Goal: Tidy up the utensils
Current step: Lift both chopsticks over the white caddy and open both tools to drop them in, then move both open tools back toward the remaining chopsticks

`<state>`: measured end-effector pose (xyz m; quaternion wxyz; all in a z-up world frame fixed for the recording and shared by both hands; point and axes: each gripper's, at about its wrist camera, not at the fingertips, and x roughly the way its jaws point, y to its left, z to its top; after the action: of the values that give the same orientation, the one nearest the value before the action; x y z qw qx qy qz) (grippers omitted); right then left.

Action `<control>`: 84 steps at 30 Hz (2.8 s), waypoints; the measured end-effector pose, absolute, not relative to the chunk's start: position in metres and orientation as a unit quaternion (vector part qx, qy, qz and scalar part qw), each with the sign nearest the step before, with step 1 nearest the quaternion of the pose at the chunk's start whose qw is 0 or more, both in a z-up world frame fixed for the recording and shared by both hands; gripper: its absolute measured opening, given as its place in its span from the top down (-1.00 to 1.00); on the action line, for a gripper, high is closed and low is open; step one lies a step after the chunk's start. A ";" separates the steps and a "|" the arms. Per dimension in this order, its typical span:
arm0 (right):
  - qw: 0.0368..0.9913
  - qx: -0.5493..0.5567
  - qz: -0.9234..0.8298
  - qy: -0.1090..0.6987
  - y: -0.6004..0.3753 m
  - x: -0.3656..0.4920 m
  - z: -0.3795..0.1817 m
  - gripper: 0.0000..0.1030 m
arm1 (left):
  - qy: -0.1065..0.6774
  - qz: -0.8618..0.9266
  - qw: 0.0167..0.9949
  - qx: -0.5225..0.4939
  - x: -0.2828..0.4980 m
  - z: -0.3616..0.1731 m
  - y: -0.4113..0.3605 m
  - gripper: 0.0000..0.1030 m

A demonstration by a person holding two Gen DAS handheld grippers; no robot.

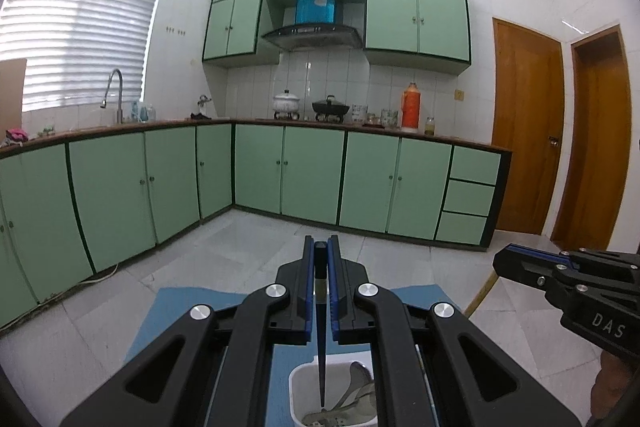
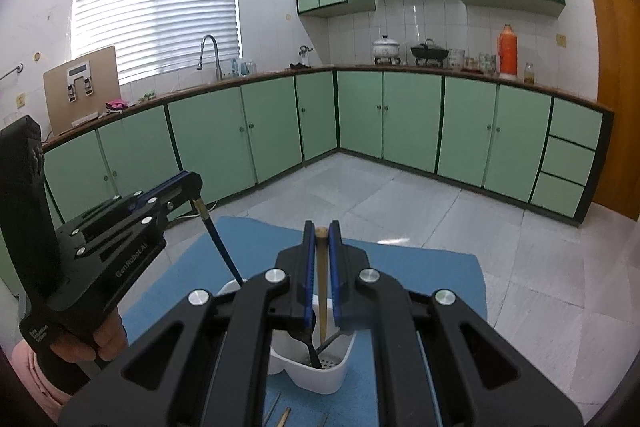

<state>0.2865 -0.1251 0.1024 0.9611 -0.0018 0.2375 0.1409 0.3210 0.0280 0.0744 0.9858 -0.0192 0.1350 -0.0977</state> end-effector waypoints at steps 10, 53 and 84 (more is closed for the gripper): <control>0.961 0.024 0.133 0.242 -0.136 0.294 0.089 0.88 | 0.149 -0.089 0.984 -0.032 0.330 0.063 0.039 0.87; 0.968 0.025 0.070 0.240 -0.157 0.146 0.015 -0.76 | 0.166 -0.063 0.984 -0.016 0.182 0.009 0.062 -0.87; 0.963 0.012 0.021 0.267 -0.123 0.012 -0.109 -0.47 | 0.241 -0.047 0.969 0.019 0.072 -0.097 0.079 -0.87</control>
<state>0.0122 -0.1229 -0.1092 0.9634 0.0116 0.2669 0.0214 0.0715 0.0793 -0.0967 0.9692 0.0193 0.2410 -0.0472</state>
